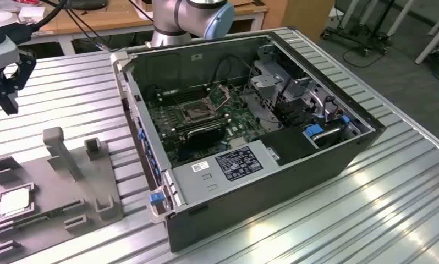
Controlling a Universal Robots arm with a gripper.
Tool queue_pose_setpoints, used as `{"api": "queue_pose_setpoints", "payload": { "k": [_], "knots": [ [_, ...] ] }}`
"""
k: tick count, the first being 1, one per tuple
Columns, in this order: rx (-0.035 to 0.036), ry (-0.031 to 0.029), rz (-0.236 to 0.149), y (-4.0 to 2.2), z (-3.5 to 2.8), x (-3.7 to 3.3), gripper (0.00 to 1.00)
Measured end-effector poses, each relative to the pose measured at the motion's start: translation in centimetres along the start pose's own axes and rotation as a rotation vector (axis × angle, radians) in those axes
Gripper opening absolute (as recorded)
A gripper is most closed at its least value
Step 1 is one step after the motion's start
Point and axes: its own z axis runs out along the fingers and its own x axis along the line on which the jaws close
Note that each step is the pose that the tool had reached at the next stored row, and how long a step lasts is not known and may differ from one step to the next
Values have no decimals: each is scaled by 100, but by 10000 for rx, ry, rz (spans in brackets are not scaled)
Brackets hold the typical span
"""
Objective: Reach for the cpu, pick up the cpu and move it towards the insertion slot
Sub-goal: 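Reach for the cpu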
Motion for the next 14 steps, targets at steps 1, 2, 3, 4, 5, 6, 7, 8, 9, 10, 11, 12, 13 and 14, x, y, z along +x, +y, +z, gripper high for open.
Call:
{"api": "queue_pose_setpoints", "payload": {
  "k": [1, 2, 3, 4, 5, 6, 7, 8, 9, 10, 11, 12, 13, 14],
  "knots": [
    [0, 0, 0, 0, 0, 0, 11],
    [0, 0, 0, 0, 0, 0, 11],
    [0, 0, 0, 0, 0, 0, 11],
    [0, 0, 0, 0, 0, 0, 11],
    [1, 1, 0, 0, 0, 0, 11],
    [2, 2, 0, 0, -1, 4, 11],
    [1, 2, 1, 0, -1, 9, 11],
    [1, 0, 2, 1, 1, 17, 11],
    [0, 0, 1, 1, 1, 29, 11],
    [0, 1, 1, 1, 1, 42, 11],
    [1, 2, 1, 1, 1, 55, 11],
    [1, 1, 0, 1, 2, 66, 11],
    [0, 1, 0, 2, 4, 77, 11],
    [0, 1, 1, 2, 4, 88, 11]
  ]
}}
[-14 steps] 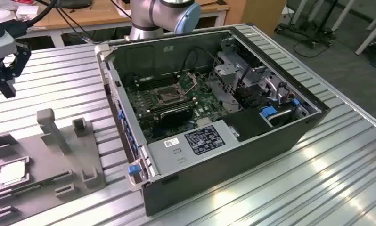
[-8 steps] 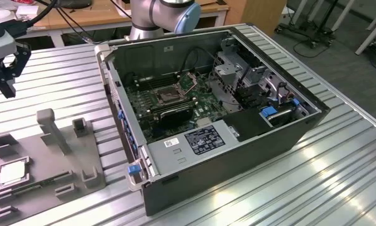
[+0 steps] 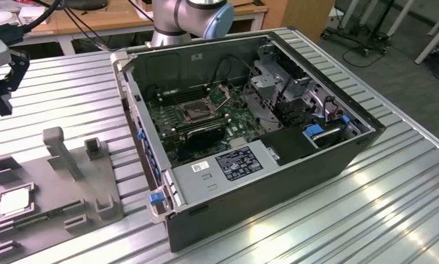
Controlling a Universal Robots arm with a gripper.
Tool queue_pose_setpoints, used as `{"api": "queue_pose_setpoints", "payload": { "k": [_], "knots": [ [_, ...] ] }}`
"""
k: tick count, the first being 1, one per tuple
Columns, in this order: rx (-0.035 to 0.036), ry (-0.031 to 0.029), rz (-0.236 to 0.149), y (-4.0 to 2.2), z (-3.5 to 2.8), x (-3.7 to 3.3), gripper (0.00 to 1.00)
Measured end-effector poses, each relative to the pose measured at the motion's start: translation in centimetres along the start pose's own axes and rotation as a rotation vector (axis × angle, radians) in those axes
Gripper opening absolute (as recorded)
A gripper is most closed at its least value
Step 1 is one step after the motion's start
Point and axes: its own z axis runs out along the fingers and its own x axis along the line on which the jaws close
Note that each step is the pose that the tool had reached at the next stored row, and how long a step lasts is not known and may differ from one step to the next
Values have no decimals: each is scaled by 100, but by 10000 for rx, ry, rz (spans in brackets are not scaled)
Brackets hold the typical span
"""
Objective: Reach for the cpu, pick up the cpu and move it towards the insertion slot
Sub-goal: 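Reach for the cpu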
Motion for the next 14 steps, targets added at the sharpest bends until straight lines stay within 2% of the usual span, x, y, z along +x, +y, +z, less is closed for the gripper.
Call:
{"api": "queue_pose_setpoints", "payload": {
  "k": [6, 14],
  "knots": [
    [-1, -1, -1, 0, 6, 56, 11],
    [0, 0, -1, 1, 9, 64, 11]
  ]
}}
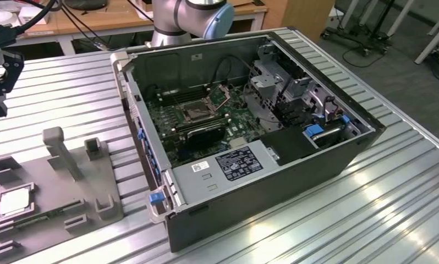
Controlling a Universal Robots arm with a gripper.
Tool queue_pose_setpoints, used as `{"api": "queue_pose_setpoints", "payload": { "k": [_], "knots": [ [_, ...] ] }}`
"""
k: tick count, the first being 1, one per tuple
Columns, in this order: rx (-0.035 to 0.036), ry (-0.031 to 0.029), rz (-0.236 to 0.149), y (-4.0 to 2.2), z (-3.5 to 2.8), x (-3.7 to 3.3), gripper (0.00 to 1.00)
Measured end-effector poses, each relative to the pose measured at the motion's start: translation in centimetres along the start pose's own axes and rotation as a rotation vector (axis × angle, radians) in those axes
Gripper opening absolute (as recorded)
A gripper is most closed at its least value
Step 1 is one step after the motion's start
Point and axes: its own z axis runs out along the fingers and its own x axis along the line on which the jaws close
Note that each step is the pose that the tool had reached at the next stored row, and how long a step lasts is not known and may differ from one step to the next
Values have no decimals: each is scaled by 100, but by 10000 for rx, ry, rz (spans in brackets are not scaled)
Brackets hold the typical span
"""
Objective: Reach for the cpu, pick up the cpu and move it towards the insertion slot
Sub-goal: 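Reach for the cpu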
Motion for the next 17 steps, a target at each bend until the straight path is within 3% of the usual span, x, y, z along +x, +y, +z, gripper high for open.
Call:
{"api": "queue_pose_setpoints", "payload": {
  "k": [17],
  "knots": [
    [-1, -1, 0, 0, 1, 2, 11]
  ]
}}
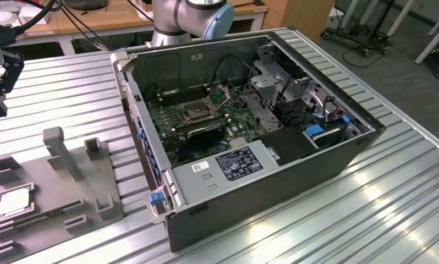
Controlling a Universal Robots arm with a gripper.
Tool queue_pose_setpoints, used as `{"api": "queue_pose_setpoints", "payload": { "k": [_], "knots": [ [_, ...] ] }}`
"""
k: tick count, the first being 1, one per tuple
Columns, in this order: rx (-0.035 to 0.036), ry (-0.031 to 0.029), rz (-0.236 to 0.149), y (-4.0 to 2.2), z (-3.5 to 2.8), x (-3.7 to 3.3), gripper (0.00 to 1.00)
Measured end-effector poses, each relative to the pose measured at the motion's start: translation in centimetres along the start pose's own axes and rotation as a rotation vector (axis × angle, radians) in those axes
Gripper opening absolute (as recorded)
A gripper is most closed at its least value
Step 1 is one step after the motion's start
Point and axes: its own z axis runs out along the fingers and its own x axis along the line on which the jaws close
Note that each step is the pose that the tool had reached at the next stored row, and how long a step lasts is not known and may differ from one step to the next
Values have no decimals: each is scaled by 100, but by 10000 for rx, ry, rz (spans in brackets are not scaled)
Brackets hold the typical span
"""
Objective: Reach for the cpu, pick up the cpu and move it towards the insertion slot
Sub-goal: 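Reach for the cpu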
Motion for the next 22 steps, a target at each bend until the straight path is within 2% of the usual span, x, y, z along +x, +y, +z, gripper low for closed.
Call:
{"api": "queue_pose_setpoints", "payload": {
  "k": [6, 9, 10, 11, 12, 15, 17, 18, 19, 22],
  "knots": [
    [0, 0, -1, 0, 0, 2, 11],
    [4, 1, 0, 1, 3, 27, 11],
    [5, 0, -1, 1, 5, 50, 17],
    [5, 0, -1, 1, 8, 81, 17],
    [5, 2, -1, 2, 11, 121, 24],
    [4, 0, -1, 3, 28, 249, 24],
    [4, 0, -2, 3, 42, 310, 25],
    [4, 0, -2, 3, 51, 338, 31],
    [4, -1, -3, 2, 61, 357, 37],
    [3, -3, -6, -9, 105, 385, 43]
  ]
}}
